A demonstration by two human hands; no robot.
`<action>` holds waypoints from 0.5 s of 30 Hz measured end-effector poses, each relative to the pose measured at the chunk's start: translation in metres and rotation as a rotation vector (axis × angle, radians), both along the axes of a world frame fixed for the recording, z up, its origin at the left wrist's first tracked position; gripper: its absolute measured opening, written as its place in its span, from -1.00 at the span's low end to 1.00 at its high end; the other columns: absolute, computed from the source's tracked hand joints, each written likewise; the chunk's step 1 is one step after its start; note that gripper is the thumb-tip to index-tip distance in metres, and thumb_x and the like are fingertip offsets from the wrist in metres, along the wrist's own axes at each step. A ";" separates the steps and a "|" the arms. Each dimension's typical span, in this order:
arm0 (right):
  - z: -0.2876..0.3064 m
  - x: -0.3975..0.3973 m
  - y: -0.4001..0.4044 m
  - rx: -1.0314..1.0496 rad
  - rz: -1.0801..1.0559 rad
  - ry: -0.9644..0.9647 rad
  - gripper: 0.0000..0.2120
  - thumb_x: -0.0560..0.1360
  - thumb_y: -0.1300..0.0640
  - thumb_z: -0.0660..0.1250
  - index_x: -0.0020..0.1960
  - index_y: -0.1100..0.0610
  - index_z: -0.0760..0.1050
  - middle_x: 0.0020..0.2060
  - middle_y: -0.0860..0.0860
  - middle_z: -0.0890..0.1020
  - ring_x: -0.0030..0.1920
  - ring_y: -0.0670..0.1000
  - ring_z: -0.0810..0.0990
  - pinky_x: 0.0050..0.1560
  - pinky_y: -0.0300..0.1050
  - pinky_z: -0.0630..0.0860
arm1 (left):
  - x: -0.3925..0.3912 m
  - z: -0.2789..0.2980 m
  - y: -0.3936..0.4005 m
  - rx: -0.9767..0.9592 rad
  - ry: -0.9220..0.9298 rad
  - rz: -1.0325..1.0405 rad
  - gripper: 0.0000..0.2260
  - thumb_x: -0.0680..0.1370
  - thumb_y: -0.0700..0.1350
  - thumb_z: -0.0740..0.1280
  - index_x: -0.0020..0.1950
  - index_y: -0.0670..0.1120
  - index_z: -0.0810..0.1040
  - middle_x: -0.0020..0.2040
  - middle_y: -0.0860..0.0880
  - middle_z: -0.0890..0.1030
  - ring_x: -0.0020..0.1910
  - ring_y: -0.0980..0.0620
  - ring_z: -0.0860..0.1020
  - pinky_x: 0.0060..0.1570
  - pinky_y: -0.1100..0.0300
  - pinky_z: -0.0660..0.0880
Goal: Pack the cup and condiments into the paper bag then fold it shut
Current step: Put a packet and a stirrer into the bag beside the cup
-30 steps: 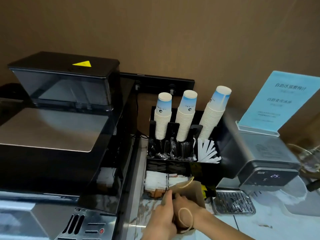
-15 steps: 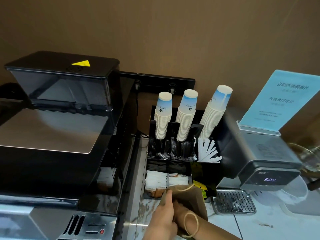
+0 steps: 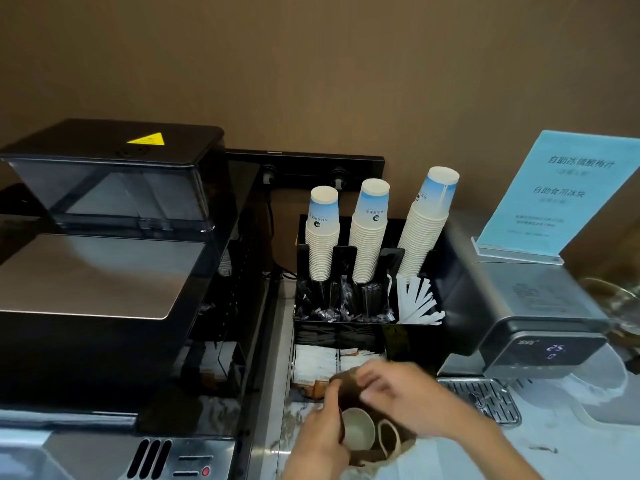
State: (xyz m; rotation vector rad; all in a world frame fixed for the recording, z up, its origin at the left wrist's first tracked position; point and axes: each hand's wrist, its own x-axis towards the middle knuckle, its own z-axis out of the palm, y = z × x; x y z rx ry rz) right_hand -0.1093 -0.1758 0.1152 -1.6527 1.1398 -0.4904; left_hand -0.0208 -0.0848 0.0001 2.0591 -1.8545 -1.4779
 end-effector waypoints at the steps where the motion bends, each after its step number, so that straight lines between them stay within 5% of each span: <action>1: -0.020 -0.055 0.059 0.074 -0.040 -0.060 -0.83 0.57 0.17 0.29 0.12 0.00 0.57 -0.06 -0.12 0.70 -0.04 -0.19 0.66 -0.04 -0.32 0.57 | -0.002 0.000 0.000 0.009 0.015 0.010 -0.17 0.54 -0.25 0.31 0.59 0.14 -0.17 0.39 -0.10 0.43 0.38 -0.07 0.44 0.41 0.12 0.34; 4: -0.080 -0.141 0.086 0.064 -0.679 -0.005 -0.82 0.58 0.33 0.24 -0.01 0.17 0.61 -0.25 0.10 0.71 -0.20 0.05 0.67 -0.18 -0.11 0.56 | -0.003 -0.003 -0.001 0.026 0.054 0.016 -0.16 0.52 -0.28 0.33 0.58 0.16 -0.13 0.26 -0.06 0.43 0.35 -0.05 0.45 0.44 0.10 0.33; 6: -0.129 -0.168 0.088 0.184 -0.852 0.117 -0.85 0.58 0.35 0.22 0.01 0.28 0.58 -0.28 0.17 0.66 -0.25 0.11 0.60 -0.22 -0.04 0.54 | -0.003 -0.003 0.000 0.024 0.049 0.012 -0.13 0.49 -0.30 0.34 0.58 0.16 -0.12 0.23 -0.10 0.53 0.26 -0.06 0.52 0.39 0.07 0.42; 9: -0.217 -0.177 0.102 0.576 -0.796 0.445 -0.69 0.55 0.12 0.30 0.19 0.30 0.48 0.01 0.19 0.63 -0.05 0.13 0.61 0.10 0.01 0.54 | -0.002 -0.005 0.000 0.030 0.047 0.045 -0.10 0.47 -0.33 0.34 0.57 0.19 -0.11 0.24 -0.14 0.56 0.24 -0.08 0.54 0.37 0.03 0.44; 11: -0.257 -0.172 0.114 0.568 -0.755 0.665 -0.41 0.51 -0.17 0.29 0.35 0.22 0.36 0.30 0.11 0.51 0.27 0.07 0.51 0.29 -0.13 0.41 | -0.003 -0.006 0.000 0.025 0.033 0.039 -0.09 0.46 -0.34 0.34 0.57 0.20 -0.12 0.17 -0.13 0.58 0.19 -0.07 0.56 0.34 0.03 0.46; 15: -0.284 -0.164 0.119 0.522 -0.688 0.897 -0.26 0.38 -0.44 0.18 0.35 0.04 0.37 0.28 -0.04 0.46 0.28 -0.04 0.41 0.15 -0.18 0.36 | -0.002 -0.002 0.002 0.024 0.043 0.022 -0.10 0.47 -0.34 0.34 0.58 0.17 -0.11 -0.11 0.02 0.50 0.02 0.00 0.56 0.26 0.10 0.51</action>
